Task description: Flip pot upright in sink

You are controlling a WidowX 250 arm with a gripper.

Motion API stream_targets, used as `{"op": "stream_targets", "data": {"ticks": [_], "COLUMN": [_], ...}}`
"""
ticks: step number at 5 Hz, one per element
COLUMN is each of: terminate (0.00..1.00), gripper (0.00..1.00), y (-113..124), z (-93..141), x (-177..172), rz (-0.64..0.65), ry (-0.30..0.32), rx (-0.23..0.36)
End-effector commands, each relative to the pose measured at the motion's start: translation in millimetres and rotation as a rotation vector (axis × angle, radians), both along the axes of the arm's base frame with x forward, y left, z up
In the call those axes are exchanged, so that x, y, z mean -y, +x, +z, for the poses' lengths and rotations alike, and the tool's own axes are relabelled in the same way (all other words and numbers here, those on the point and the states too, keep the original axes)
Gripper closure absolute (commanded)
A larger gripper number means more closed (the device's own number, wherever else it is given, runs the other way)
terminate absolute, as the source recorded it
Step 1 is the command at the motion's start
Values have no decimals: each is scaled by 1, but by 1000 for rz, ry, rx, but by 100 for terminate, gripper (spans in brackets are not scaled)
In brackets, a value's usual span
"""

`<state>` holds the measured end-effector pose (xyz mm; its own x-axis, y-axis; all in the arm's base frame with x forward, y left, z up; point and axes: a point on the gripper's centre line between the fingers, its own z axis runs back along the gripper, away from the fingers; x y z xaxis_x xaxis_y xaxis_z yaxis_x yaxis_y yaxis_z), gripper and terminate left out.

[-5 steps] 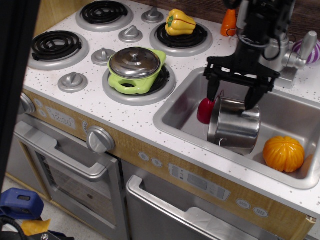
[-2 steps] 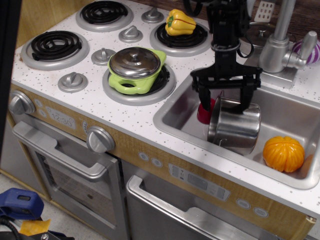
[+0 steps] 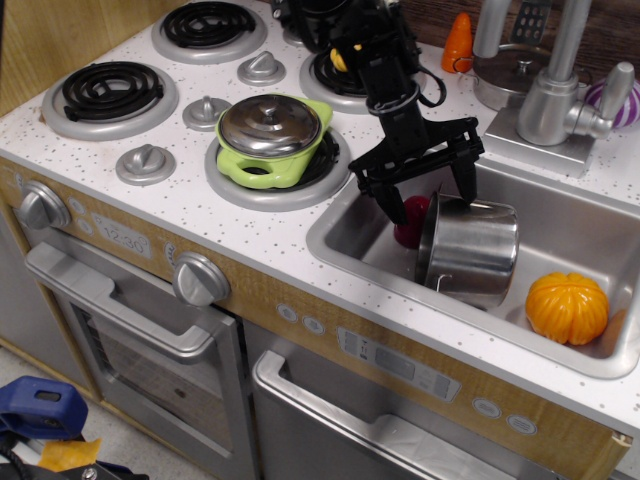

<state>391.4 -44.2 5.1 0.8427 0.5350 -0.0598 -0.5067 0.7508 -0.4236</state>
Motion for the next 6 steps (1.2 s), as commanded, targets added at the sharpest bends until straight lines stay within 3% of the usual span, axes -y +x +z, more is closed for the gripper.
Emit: {"op": "stream_targets", "data": {"ticks": [1, 3, 4, 5, 6], "terminate": [0, 0, 0, 0, 0], "gripper": [0, 0, 100, 100, 100], "y": [7, 7, 11, 15, 17], "z": [8, -3, 2, 9, 15], "x": [9, 28, 34, 48, 62], "rz": [24, 42, 43, 58, 21], "ry": [-106, -163, -163, -39, 179], "rx": [57, 125, 134, 183, 225]}}
